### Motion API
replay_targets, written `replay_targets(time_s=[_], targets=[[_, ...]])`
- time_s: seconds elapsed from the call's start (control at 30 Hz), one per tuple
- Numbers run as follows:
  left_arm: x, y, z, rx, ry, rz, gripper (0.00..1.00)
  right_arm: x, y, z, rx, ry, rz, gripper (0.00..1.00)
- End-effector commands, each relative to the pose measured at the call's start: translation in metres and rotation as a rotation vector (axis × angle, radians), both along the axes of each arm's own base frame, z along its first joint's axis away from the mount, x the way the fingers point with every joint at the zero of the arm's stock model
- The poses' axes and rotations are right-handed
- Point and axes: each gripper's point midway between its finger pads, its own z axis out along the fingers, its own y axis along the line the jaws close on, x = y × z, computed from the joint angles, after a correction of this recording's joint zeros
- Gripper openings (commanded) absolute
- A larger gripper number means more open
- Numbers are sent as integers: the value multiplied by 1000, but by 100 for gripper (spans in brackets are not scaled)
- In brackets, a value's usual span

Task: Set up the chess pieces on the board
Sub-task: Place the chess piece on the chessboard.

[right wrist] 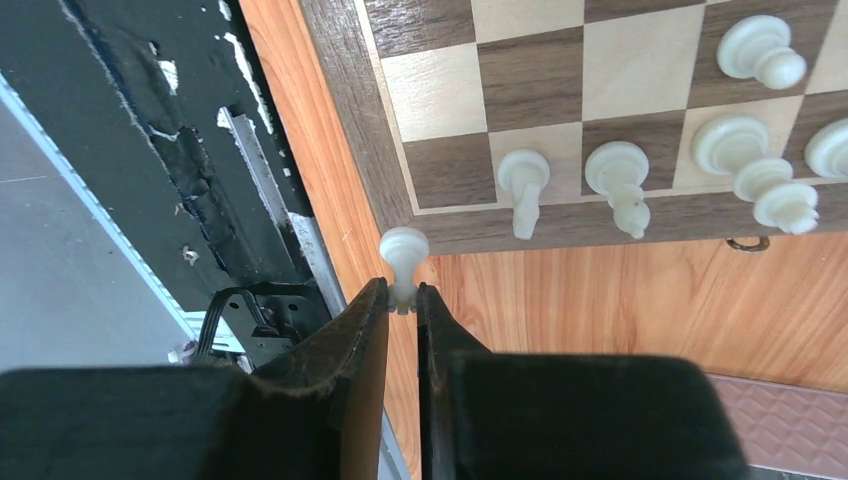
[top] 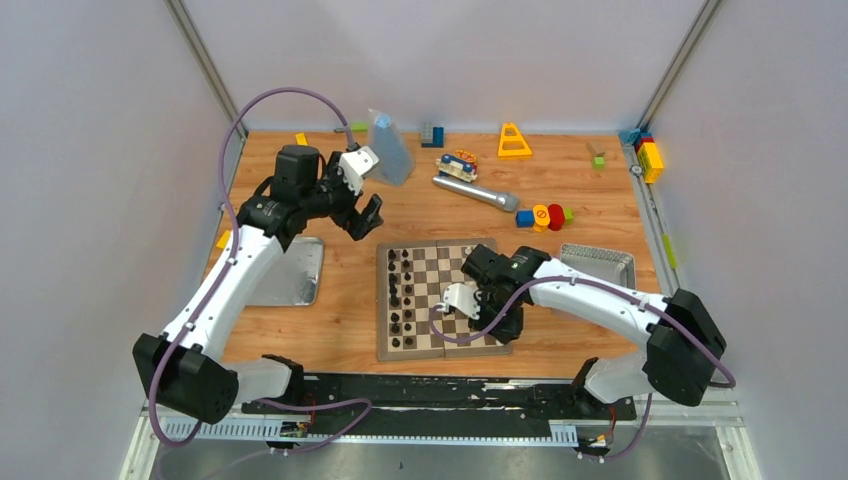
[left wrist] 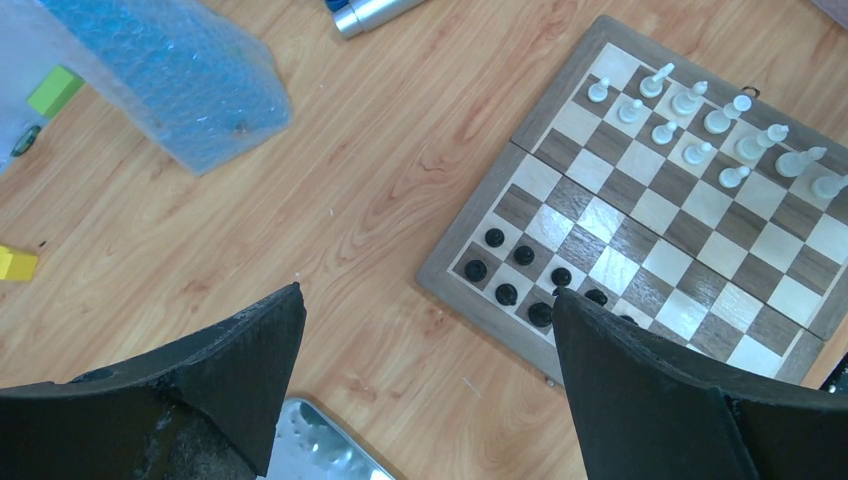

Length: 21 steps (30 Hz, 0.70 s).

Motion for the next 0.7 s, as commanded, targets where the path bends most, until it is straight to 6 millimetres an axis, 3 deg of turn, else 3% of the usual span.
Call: replay_targets(time_s=[0.0, 0.67], targets=[[3, 7, 22, 1, -73, 9, 100, 11, 10, -2, -35, -65, -5, 1], [-1, 8, 31, -20, -108, 9, 100, 21, 29, -9, -35, -96, 3, 0]])
